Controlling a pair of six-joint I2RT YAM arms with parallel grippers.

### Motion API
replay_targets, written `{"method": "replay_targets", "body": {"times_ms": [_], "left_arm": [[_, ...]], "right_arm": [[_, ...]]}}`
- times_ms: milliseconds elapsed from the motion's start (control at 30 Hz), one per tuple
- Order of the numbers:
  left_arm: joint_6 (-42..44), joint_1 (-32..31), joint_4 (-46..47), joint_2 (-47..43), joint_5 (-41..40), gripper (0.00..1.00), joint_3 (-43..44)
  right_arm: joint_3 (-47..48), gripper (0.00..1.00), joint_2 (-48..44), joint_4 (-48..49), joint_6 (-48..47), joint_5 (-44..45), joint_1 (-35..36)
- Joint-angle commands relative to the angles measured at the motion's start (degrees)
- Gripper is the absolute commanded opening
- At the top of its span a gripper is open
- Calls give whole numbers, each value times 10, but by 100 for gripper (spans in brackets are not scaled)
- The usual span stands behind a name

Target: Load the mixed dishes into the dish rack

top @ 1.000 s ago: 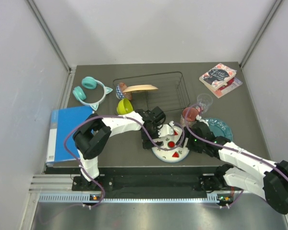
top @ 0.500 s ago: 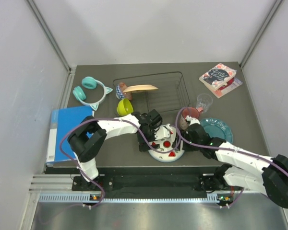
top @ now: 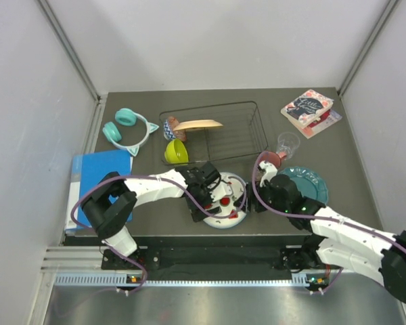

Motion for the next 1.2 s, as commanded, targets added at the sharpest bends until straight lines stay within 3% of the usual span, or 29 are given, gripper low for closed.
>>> {"method": "replay_targets", "body": {"times_ms": [0,133,233,500,700,800,933,1167], "left_arm": [[-66,-8,96,-12,46,99,-14],[-72,-8,107,-19,47,99,-21],[-69,-9,117,-24,46,99,-30],[-67,-7,121,-30,39,99,-33],[-46,8,59,-55,22,99,-4],[-37,39,-24,-79,26,99,46],[-19,84,-131,-165,24,99,123],[20,194,-211,-320,11,99,154]], "right_arm": [[35,65,72,141,-5,-136,23],[55,59,133,182,-10,-158,23],[62,48,170,218,-8,-171,23],[78,0,213,269,0,-186,24],[82,0,196,246,-14,-178,23],[98,0,182,202,-36,-165,23],[124,0,170,146,-69,-157,23],[210,0,145,16,-149,-109,23]]}}
